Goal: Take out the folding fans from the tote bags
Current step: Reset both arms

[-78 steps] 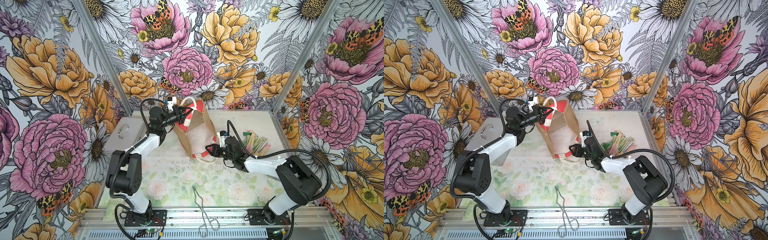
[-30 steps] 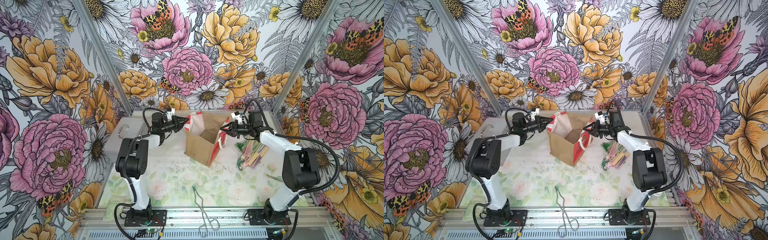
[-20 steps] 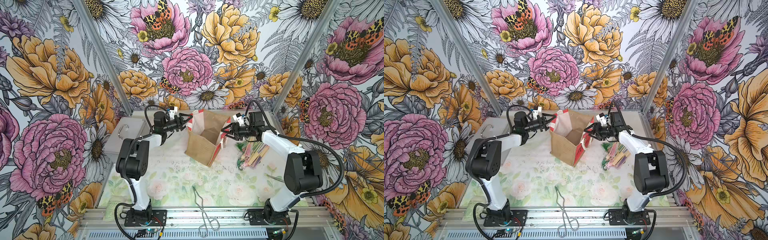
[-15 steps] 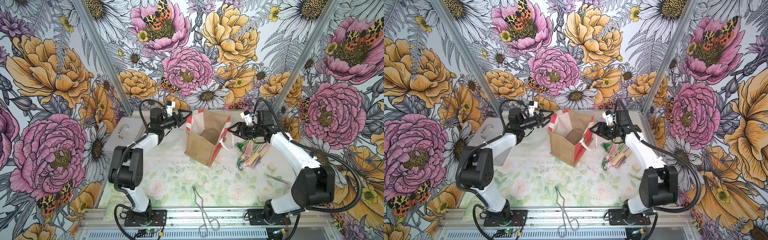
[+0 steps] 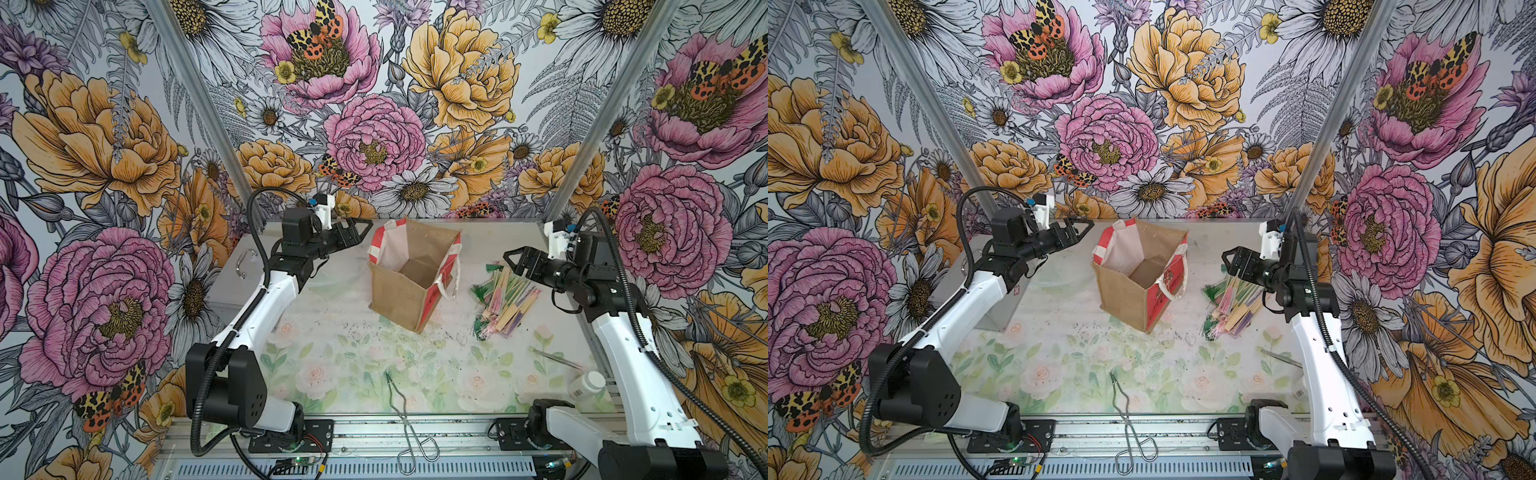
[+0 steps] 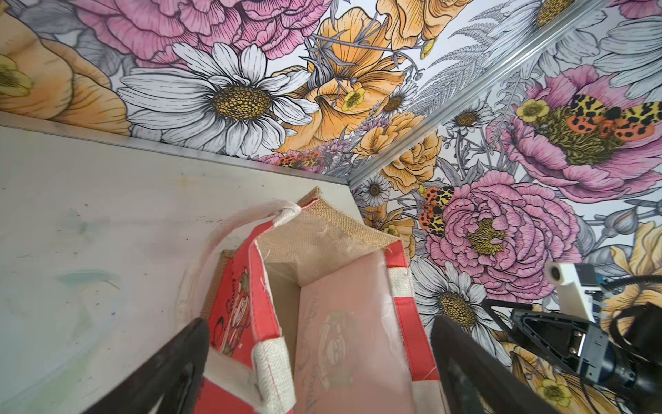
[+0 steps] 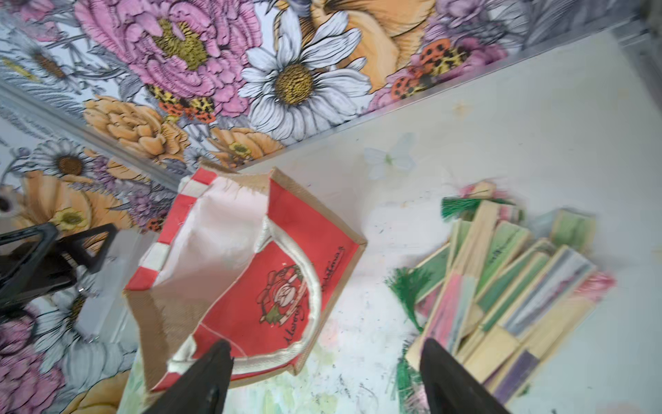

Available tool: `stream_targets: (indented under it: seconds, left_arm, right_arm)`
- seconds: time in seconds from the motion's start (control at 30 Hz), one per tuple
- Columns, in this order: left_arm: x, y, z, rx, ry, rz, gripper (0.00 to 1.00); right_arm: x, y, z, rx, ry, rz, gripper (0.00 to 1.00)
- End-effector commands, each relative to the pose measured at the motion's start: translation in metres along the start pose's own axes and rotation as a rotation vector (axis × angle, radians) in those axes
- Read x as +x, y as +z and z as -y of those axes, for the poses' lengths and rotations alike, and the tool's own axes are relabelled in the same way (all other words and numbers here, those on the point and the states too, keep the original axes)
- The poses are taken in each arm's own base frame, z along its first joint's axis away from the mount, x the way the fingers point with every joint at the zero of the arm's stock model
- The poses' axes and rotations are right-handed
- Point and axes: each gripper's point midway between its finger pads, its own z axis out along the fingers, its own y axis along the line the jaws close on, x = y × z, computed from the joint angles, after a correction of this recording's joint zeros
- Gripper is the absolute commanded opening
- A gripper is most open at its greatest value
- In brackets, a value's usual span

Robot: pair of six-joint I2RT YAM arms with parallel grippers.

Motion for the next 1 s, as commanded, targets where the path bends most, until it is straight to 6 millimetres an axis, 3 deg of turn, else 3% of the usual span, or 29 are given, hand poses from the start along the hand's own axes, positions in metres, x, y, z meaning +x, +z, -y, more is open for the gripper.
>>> stream_targets:
  seconds: [0.0,0.13,0.3,0.4,0.57,0.7,0.83,0.97]
  left_arm:
    - [0.002,-0.017,-0.023,-0.107,0.034,0.016,0.98]
    - [0.010,-0.026,-0.037,-0.145,0.041,0.023,0.98]
    - [0.020,-0.031,-0.067,-0.266,0.110,0.039,0.98]
    - [0.021,-0.037,-0.092,-0.369,0.159,0.109,0.98]
    - [0.026,-0.064,-0.128,-0.478,0.239,0.314,0.98]
    - [0.034,-0.082,-0.154,-0.583,0.273,0.324,0.98]
    - [0.034,-0.100,-0.178,-0.664,0.281,0.338,0.98]
    - [0.033,-0.110,-0.193,-0.683,0.289,0.370,0.98]
  right_arm:
    - [0.010,0.004,0.046,0.198,-0.007,-0.006,0.84]
    - [0.017,0.013,0.082,0.346,-0.049,0.010,0.83]
    - [0.020,0.026,0.116,0.428,-0.138,0.208,0.82]
    - [0.027,0.037,0.120,0.378,-0.173,0.321,0.82]
    - [0.034,0.050,0.135,0.373,-0.240,0.494,0.82]
    - [0.037,0.066,0.146,0.391,-0.321,0.542,0.82]
    - [0.032,0.090,0.141,0.327,-0.326,0.527,0.81]
    - [0.045,0.113,0.140,0.350,-0.377,0.520,0.81]
